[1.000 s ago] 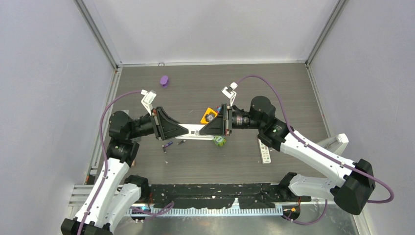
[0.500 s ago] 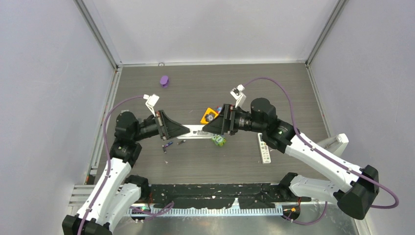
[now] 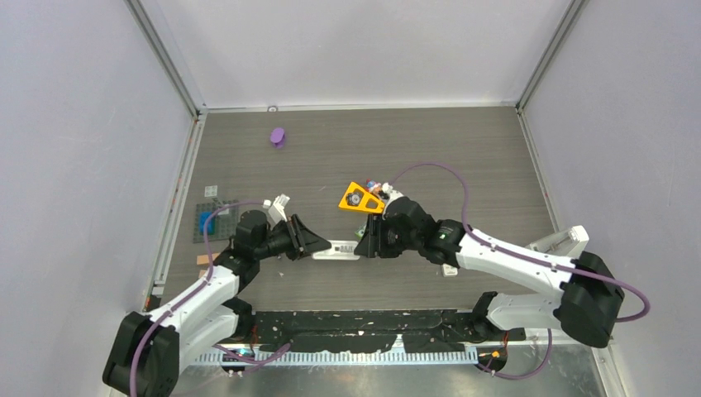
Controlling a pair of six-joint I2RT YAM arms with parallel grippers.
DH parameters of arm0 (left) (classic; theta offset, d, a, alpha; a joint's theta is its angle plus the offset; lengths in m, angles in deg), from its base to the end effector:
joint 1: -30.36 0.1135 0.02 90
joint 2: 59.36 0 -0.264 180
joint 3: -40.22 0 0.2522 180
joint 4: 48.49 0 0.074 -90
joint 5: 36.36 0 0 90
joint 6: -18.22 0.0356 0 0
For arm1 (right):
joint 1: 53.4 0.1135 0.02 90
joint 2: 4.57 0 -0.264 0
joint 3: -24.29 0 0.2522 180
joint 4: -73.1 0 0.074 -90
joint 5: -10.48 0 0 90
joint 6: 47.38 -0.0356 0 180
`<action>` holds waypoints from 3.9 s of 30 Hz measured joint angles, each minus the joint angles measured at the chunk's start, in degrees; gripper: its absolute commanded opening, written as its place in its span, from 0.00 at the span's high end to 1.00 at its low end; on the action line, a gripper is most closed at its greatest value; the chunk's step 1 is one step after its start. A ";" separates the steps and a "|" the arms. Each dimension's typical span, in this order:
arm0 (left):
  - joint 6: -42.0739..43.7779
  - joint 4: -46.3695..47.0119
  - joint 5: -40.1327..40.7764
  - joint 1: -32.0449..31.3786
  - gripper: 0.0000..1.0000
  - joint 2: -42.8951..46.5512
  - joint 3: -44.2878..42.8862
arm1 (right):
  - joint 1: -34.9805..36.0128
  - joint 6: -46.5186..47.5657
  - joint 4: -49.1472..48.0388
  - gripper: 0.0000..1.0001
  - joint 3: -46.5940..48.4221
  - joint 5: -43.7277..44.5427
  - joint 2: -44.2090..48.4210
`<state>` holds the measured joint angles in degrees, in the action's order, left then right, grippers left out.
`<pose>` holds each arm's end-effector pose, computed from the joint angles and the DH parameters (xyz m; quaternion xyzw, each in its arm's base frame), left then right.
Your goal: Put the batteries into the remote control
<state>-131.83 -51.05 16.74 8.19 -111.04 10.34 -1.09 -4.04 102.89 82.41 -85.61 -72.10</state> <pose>0.1622 -0.0892 0.1847 -0.0965 0.8097 -0.5384 0.2125 0.1515 0.2023 0.2471 -0.0672 0.8998 0.3568 0.2418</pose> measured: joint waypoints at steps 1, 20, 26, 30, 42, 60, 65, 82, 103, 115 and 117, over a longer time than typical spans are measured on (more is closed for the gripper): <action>0.00 0.31 0.55 0.00 1.00 -0.50 0.66 | 0.28 -0.26 -0.26 0.57 -0.44 -0.04 -1.29; 2.97 5.07 4.92 -0.22 1.00 -7.91 4.70 | 0.44 -1.33 -12.33 0.62 -1.05 -1.49 -18.38; 3.30 4.85 5.22 -0.22 1.00 -7.91 4.70 | -0.04 -1.57 -16.55 0.63 -1.05 -2.43 -21.84; 3.15 4.76 5.46 -0.22 1.00 -8.07 4.68 | -0.44 -1.75 -18.40 0.64 -1.05 -2.82 -22.51; -0.63 3.41 6.29 0.09 1.00 -9.88 3.48 | -0.96 -2.86 -20.20 0.57 -1.05 -4.20 -23.71; -2.03 6.34 7.08 1.49 1.00 -12.44 3.50 | -6.95 -17.70 -53.66 0.56 -14.58 -15.34 -28.28; -1.49 6.78 8.87 1.68 1.00 -12.63 3.50 | -7.45 -22.67 -67.04 0.56 -17.92 -15.69 -32.48; 4.63 -10.12 16.35 0.48 1.00 -6.75 -3.15 | -8.70 -26.84 -73.92 0.56 -19.93 -17.35 -28.83; 15.65 -31.43 26.08 -1.16 1.00 -1.81 -14.03 | -8.46 -3.58 -27.93 0.44 -7.89 -5.84 -5.35; 24.09 -41.90 28.02 -1.16 1.00 7.43 -21.64 | 3.74 3.80 -2.95 0.48 2.69 13.18 -8.39; 26.32 -43.91 27.98 -1.16 1.00 8.39 -23.47 | 6.45 4.74 -1.36 0.44 6.23 15.58 -11.72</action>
<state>-105.51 -94.96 44.71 7.03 -102.65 -13.13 5.36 0.71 101.54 88.63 -70.02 -83.81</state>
